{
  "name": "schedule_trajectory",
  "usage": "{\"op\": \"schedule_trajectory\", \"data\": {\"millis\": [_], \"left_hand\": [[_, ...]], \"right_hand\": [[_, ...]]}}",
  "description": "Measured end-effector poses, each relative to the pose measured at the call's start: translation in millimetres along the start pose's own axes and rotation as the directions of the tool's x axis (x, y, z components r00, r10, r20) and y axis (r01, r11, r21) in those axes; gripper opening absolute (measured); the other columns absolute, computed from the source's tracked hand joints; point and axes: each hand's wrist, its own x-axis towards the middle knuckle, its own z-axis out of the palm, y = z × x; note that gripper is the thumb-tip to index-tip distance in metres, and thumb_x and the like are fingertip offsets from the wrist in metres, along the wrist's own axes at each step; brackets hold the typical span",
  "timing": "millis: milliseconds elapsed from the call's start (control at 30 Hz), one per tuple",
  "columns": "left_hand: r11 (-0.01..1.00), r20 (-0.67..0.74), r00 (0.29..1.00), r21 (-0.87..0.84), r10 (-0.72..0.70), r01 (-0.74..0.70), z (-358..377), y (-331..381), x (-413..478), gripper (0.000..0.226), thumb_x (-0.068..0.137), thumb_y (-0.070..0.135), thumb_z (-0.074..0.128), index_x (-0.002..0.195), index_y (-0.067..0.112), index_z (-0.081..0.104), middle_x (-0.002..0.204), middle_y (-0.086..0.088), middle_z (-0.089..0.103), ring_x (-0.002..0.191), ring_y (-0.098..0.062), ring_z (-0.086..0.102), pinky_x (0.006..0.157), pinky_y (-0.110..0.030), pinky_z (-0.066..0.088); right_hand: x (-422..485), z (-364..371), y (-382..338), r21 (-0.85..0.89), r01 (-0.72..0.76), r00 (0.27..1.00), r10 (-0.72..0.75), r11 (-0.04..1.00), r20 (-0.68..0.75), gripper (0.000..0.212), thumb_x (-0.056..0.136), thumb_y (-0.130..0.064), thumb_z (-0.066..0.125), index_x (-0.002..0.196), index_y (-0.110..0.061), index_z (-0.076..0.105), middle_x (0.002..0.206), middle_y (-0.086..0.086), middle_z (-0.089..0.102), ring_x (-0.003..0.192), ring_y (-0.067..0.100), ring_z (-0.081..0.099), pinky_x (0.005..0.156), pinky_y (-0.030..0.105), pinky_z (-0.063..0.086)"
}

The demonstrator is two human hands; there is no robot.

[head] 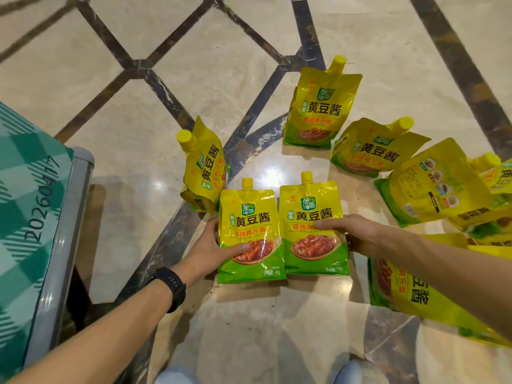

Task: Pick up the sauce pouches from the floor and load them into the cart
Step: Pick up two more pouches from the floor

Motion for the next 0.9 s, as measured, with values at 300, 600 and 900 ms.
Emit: {"op": "schedule_trajectory", "data": {"millis": [300, 600, 900], "left_hand": [[0.999, 0.002, 0.999, -0.024, -0.034, 0.034, 1, 2, 0, 0.085, 0.078, 0.028, 0.083, 0.147, 0.024, 0.034, 0.128, 0.009, 0.056, 0.116, -0.01, 0.053, 0.095, -0.029, 0.047], [0.994, 0.037, 0.995, -0.057, -0.091, 0.093, -3, 4, 2, 0.086, 0.077, 0.023, 0.084, 0.147, 0.023, 0.034, 0.121, 0.01, 0.056, 0.116, -0.012, 0.056, 0.096, -0.032, 0.049], [0.984, 0.122, 0.984, -0.106, -0.128, 0.142, -10, 13, 6, 0.106, 0.047, 0.05, 0.096, 0.135, 0.029, 0.042, 0.125, 0.008, 0.066, 0.109, -0.01, 0.067, 0.091, -0.032, 0.055]], "right_hand": [[-6, 2, 12, 0.013, 0.024, 0.994, -0.025, 1.0, 0.104, 0.057, 0.071, -0.023, 0.081, 0.124, -0.021, 0.06, 0.112, 0.007, 0.074, 0.106, 0.03, 0.069, 0.099, 0.048, 0.051], [-5, 15, 9, -0.008, 0.028, 0.998, -0.028, 1.0, 0.057, 0.061, 0.06, -0.021, 0.086, 0.117, -0.013, 0.067, 0.105, 0.009, 0.076, 0.098, 0.031, 0.071, 0.087, 0.042, 0.057], [-5, 24, 24, 0.103, 0.023, 0.994, -0.034, 0.994, 0.108, 0.056, 0.065, -0.016, 0.082, 0.118, -0.011, 0.066, 0.107, 0.012, 0.075, 0.099, 0.031, 0.071, 0.088, 0.04, 0.057]]}}
